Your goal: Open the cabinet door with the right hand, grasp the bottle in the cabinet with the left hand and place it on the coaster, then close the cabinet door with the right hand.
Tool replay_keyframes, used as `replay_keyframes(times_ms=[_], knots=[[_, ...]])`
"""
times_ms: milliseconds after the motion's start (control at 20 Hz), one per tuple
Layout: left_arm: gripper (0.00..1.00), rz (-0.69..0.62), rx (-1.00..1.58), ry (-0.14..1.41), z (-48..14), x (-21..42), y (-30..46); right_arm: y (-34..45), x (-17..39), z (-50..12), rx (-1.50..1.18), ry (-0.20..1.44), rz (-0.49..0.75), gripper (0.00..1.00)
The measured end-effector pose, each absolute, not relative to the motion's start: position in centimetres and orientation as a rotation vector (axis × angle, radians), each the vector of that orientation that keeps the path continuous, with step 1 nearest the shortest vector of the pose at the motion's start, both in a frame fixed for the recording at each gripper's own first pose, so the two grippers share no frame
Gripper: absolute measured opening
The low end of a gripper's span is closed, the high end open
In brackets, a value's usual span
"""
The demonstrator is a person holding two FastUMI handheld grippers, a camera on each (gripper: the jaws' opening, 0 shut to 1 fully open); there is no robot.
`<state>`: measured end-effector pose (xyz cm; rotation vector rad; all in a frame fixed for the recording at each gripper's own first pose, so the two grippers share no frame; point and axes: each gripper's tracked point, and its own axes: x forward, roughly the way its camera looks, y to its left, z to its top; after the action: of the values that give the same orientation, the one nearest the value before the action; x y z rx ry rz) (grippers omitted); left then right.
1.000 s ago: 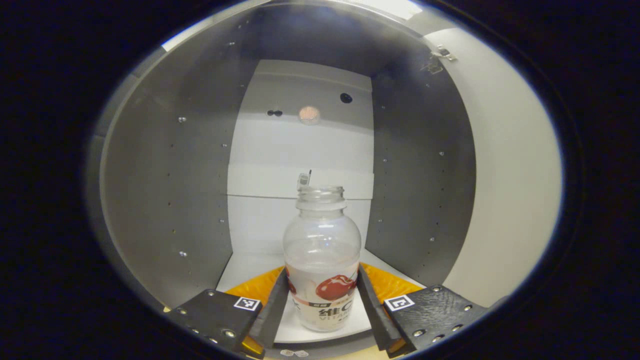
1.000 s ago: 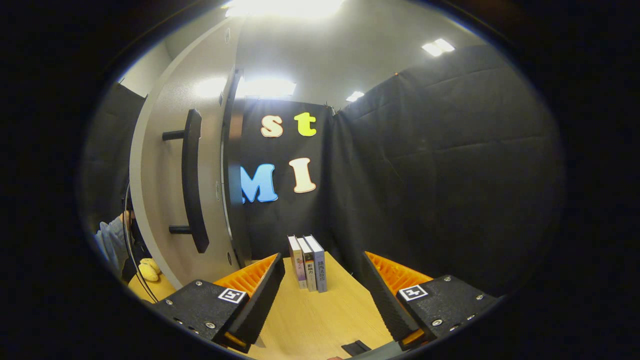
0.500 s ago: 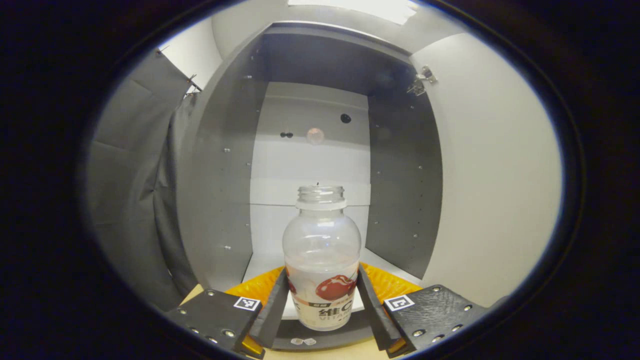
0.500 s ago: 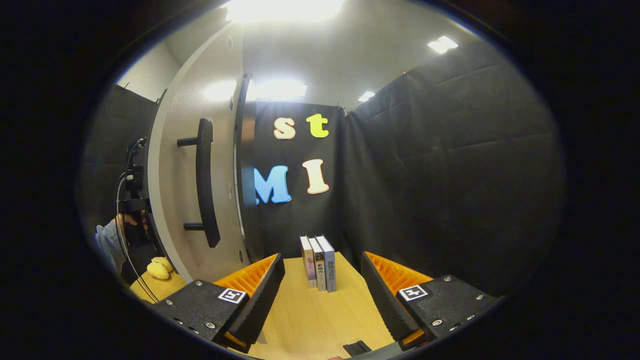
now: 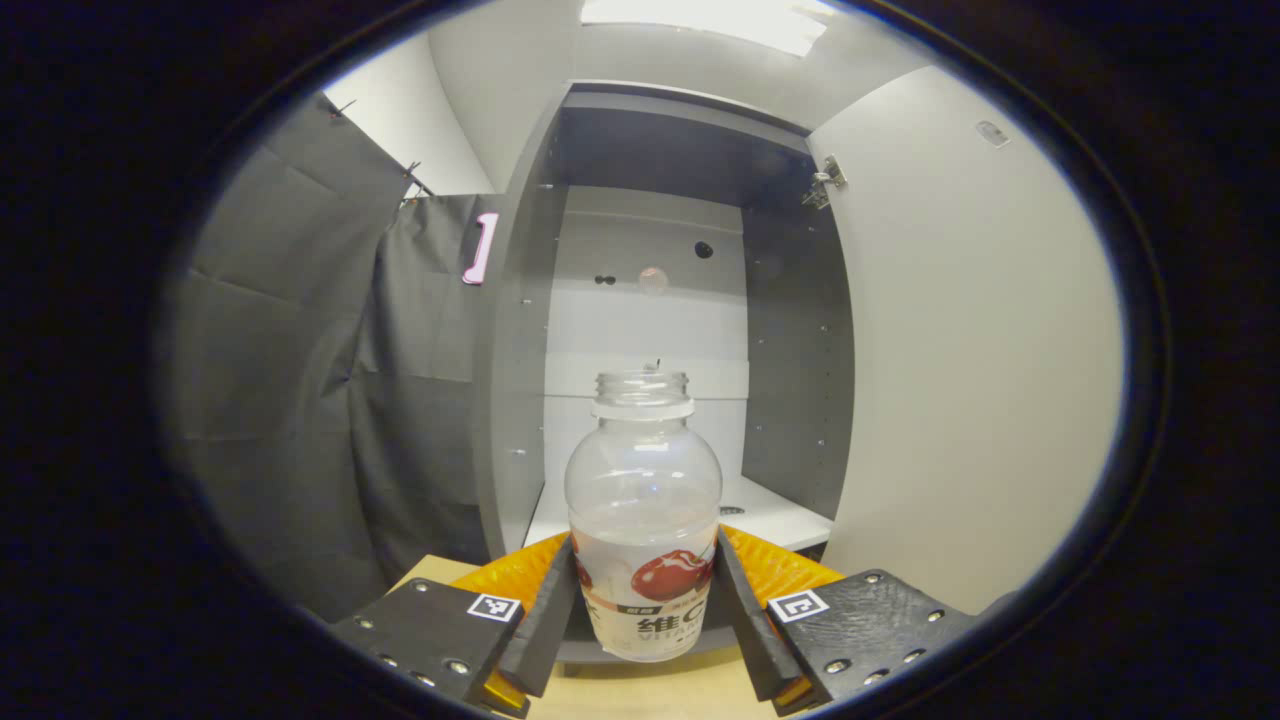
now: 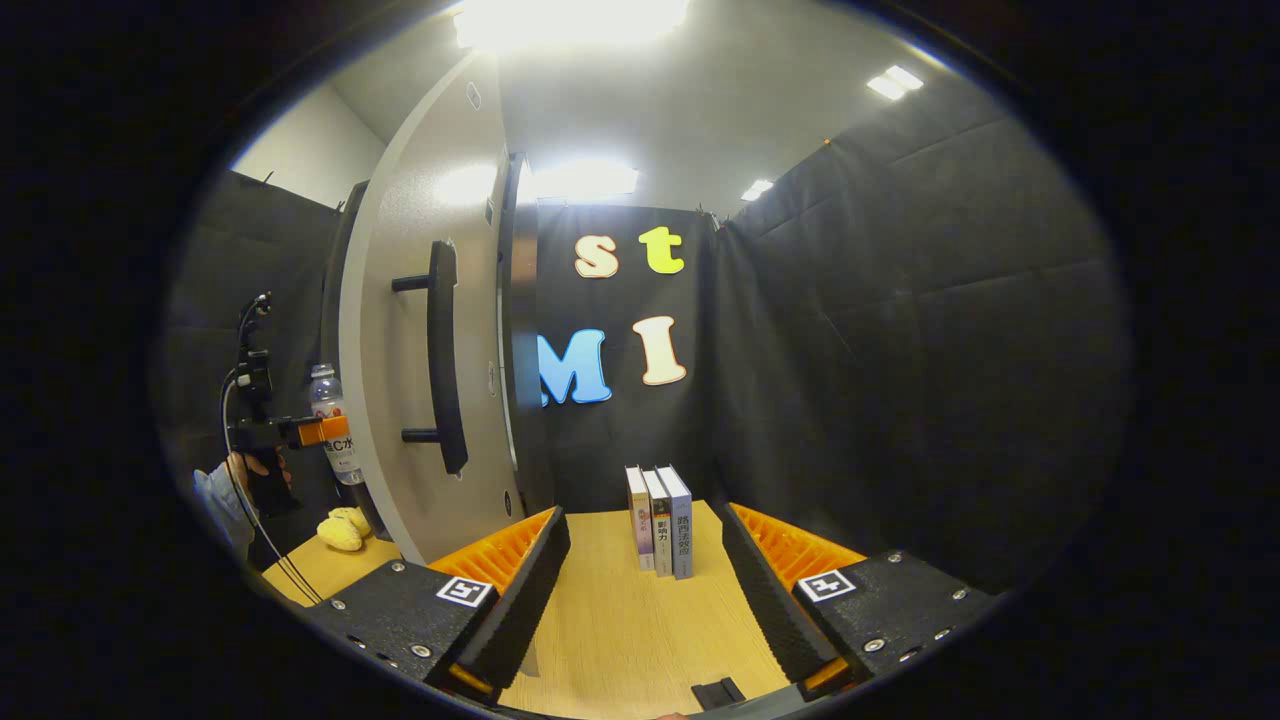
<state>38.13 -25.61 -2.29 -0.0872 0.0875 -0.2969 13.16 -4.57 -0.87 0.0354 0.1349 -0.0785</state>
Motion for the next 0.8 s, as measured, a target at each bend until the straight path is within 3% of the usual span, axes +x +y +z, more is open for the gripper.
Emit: replay_keyframes(times_ms=[200,250,300,350,450,800], knots=[[0.78,-0.286,-0.112,0.082,-2.4,38.0,-25.5,-4.8,12.5,-1.1,0.045,0.125,-0.064,0.95],[0.71,-0.282,-0.109,0.078,-2.5,37.9,-25.2,-4.9,12.3,-1.2,0.049,0.123,-0.061,0.95],[0.75,-0.277,-0.104,0.077,-2.5,37.9,-25.1,-4.8,12.3,-1.4,0.052,0.122,-0.058,0.95],[0.71,-0.275,-0.1,0.078,-2.6,37.8,-25.3,-4.9,12.1,-1.4,0.054,0.124,-0.055,0.95],[0.78,-0.273,-0.092,0.087,-2.5,37.9,-25.5,-5.0,11.7,-1.6,0.06,0.124,-0.049,0.95],[0.75,-0.268,-0.111,0.116,-2.8,38.4,-25.3,-4.8,11.3,-2.1,0.071,0.123,-0.033,0.95]])
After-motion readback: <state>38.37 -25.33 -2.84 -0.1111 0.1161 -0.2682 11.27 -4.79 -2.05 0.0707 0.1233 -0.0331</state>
